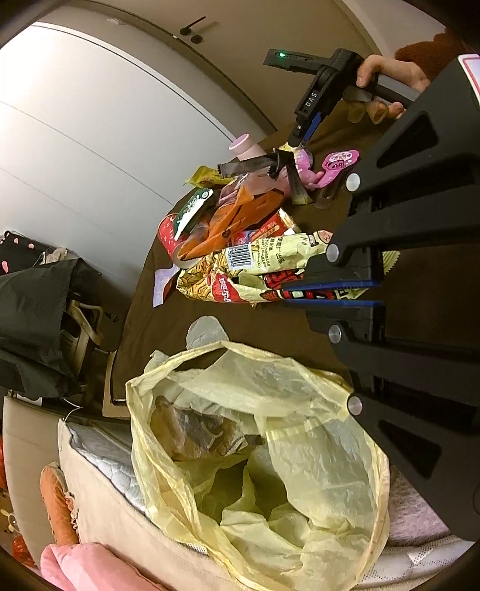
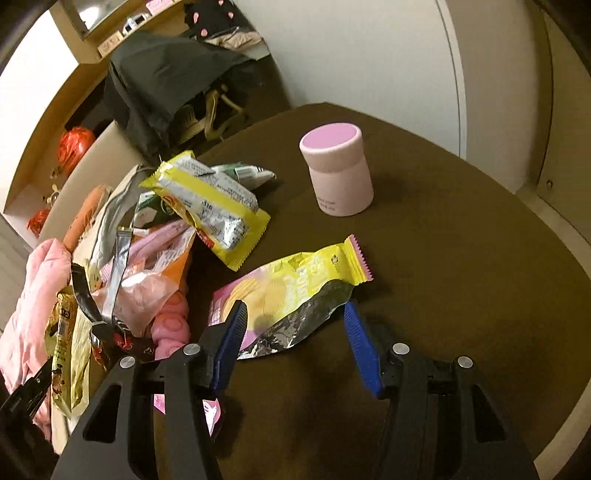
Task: Collect trash
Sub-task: 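Lift the long wrapper with the left tool while the right tool grasps a pink chip bag, then carry both wrappers into the yellow trash bag and open both tools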
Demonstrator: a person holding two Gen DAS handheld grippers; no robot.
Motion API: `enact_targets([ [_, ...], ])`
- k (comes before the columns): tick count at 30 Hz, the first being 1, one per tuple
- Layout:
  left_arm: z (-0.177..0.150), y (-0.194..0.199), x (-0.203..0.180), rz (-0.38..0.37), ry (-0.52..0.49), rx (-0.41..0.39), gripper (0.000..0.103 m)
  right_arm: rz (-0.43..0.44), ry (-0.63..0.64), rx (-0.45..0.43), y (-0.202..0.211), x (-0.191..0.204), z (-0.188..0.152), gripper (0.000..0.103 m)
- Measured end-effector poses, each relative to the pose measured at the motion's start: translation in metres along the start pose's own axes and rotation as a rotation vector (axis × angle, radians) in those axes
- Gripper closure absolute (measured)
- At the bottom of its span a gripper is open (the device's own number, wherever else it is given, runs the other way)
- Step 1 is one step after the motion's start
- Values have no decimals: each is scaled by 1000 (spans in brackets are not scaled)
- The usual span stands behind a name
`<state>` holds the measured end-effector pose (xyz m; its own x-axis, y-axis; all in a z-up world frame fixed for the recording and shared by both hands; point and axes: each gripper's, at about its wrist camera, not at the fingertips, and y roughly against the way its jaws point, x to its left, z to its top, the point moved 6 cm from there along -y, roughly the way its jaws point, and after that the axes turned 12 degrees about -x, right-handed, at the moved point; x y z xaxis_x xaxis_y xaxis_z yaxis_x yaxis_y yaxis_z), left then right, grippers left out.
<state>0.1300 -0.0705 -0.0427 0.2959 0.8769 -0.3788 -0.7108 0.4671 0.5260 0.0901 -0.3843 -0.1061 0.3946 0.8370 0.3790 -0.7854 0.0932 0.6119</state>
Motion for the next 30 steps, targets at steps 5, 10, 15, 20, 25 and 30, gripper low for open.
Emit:
enact_targets([
  [5,2,-7,4,-3,12,8,99,15,-83,20,-10,-15,-2,51],
  [10,1,-15,-2,-8,-2,20,99,8,-46,9,-27,-12,5,51],
  [15,0,-17,-2,-4,-3,24,99,26,13,21,-37,-4,12,75],
  [20,3,-11,3,7,2,9,99,64,114,-41,-20,15,28,88],
  [25,13,2,4,13,3,-38,99,101,179,-129,13,39,58,95],
  [30,31,24,5,35,-12,-104,99,162,269,-252,56,79,93,95],
])
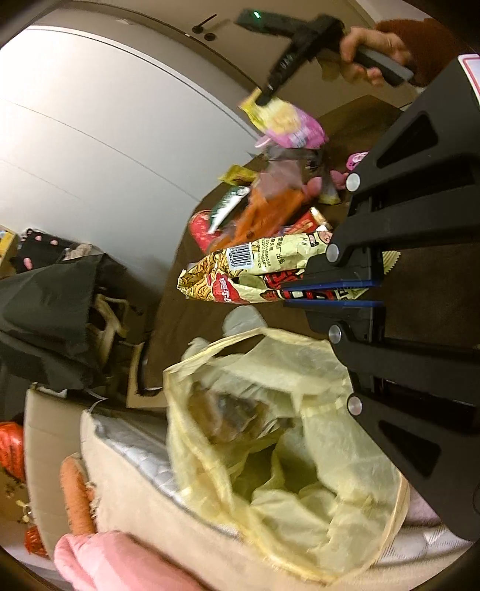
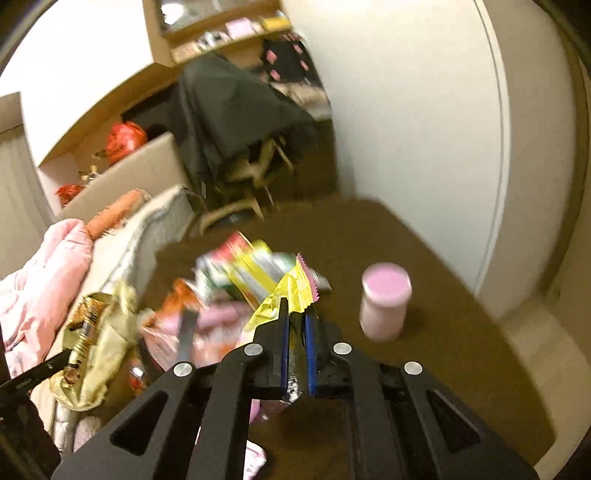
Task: Collect trash
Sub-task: 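Carry both wrappers into the yellow trash bag and open both tools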
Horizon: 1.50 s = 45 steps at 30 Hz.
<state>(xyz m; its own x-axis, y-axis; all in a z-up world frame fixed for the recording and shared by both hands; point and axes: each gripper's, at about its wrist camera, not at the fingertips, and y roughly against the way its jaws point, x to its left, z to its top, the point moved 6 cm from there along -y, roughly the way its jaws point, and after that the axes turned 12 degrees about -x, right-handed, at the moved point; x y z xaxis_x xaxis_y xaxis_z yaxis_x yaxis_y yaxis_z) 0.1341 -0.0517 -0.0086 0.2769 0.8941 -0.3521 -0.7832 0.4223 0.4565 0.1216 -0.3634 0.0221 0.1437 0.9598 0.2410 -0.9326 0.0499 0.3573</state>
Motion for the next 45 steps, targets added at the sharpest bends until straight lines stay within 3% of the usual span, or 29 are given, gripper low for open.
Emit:
enact_targets([
  [5,20,27,7,29,-13,-77,99,99,68,-80,14,47,40,95],
  [10,35,49,29,82,-12,-136,99,189,120,-87,7,98,49,95],
  [18,36,67,85,205,35,-150,99,311,190,-36,-23,171,28,95],
  [23,30,70,121,253,82,-137,99,362,243,45,-46,218,3,95],
  [32,16,71,152,258,139,-103,99,420,327,100,-71,278,-24,95],
  [45,-4,40,171,191,167,15,99,440,310,174,-105,296,-55,95],
])
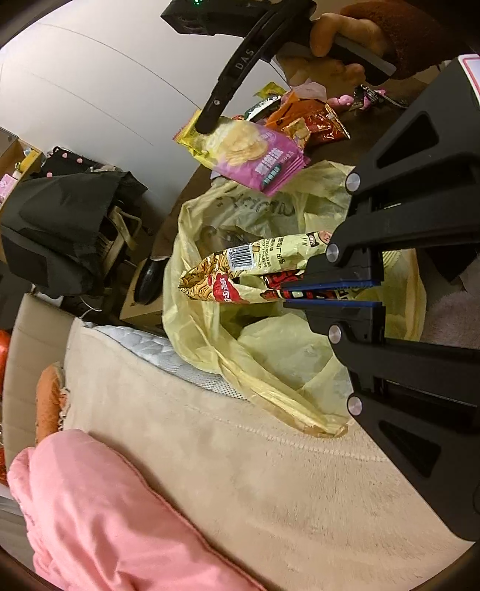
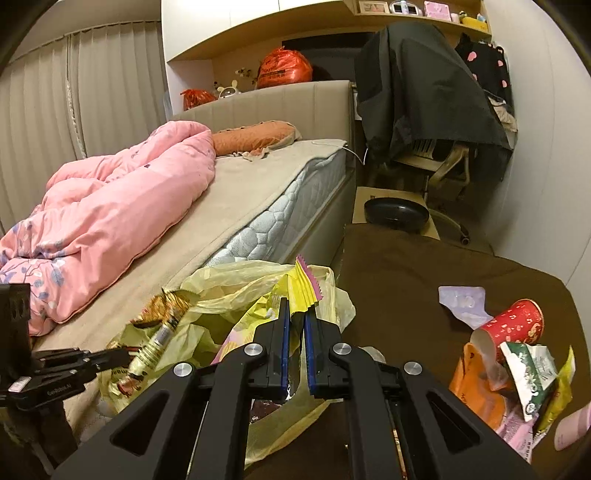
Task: Collect trash
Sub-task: 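Carry both wrappers into the yellow trash bag and open both tools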
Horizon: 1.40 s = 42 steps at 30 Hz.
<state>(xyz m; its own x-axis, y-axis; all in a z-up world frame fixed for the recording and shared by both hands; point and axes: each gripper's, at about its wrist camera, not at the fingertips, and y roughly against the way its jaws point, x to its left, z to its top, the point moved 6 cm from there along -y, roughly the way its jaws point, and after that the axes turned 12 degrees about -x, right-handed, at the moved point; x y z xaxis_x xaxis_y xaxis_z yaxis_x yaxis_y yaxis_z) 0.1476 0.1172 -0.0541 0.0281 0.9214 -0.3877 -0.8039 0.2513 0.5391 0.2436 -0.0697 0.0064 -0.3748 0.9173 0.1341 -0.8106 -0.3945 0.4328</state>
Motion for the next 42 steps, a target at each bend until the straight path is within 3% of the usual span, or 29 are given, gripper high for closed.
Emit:
enact_targets([
  [9,-3,-28,14,1,19,57,99,64,19,40,-27,28,-17,95],
  [15,-2,-57,29,51,44,104,99,95,38,161,-69,45,-46,95],
  [18,2,-61,31,63,49,102,99,85,32,180,-78,43,-51,95],
  [29,8,-48,21,44,27,66,90,79,36,170,-79,38,-47,95],
  [42,-2,-73,8,-9,32,124,94,13,65,98,-75,29,-28,95],
])
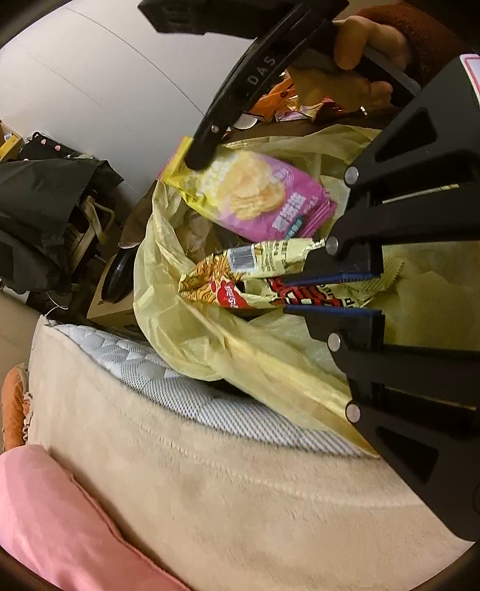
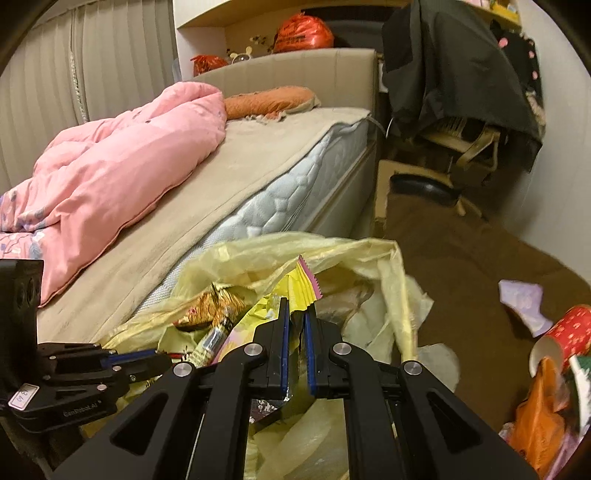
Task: Collect trash
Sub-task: 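Carry both wrappers into the yellow trash bag and open both tools, then move both tools back to the table while the right tool grasps a black wrapper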
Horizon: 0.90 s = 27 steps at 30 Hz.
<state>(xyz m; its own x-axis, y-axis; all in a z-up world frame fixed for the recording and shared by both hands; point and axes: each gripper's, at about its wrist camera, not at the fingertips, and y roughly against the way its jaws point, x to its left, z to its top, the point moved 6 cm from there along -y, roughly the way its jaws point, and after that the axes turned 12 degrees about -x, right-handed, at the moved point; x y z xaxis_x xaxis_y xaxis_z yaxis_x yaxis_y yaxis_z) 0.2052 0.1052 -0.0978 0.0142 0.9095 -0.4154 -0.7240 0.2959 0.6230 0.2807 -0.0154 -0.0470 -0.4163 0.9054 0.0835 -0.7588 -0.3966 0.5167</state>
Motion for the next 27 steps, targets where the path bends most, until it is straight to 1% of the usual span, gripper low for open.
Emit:
enact_targets([
  [4,9,-12,-3,-7,18,-2,94,-10,-3,7,-6,-6,0,95],
  [6,10,-20,-1,-5,19,26,94,9,0,38,-11,-3,-5,95],
  [7,8,-21,0,-10,26,45,94,25,9,70,-15,0,-10,95],
  [9,7,-20,6,-4,31,56,86,43,41,117,-21,5,-19,91],
  [10,9,-17,11,16,32,45,81,50,57,124,-21,7,-22,88],
  [12,14,-8,22,48,42,12,75,75,63,120,-20,10,-26,69],
  [15,23,6,36,79,51,-26,74,87,44,102,-15,10,-23,66],
  [17,28,15,37,94,37,-50,73,81,42,85,-9,9,-17,65],
  [19,32,24,32,102,13,-76,70,77,39,67,0,7,-11,62],
  [20,33,31,27,102,-7,-91,69,73,36,56,5,5,-7,59],
  [22,34,39,19,107,-38,-112,68,62,27,39,17,0,0,59],
  [27,30,53,-6,151,-99,-144,68,24,15,11,49,-18,7,58],
])
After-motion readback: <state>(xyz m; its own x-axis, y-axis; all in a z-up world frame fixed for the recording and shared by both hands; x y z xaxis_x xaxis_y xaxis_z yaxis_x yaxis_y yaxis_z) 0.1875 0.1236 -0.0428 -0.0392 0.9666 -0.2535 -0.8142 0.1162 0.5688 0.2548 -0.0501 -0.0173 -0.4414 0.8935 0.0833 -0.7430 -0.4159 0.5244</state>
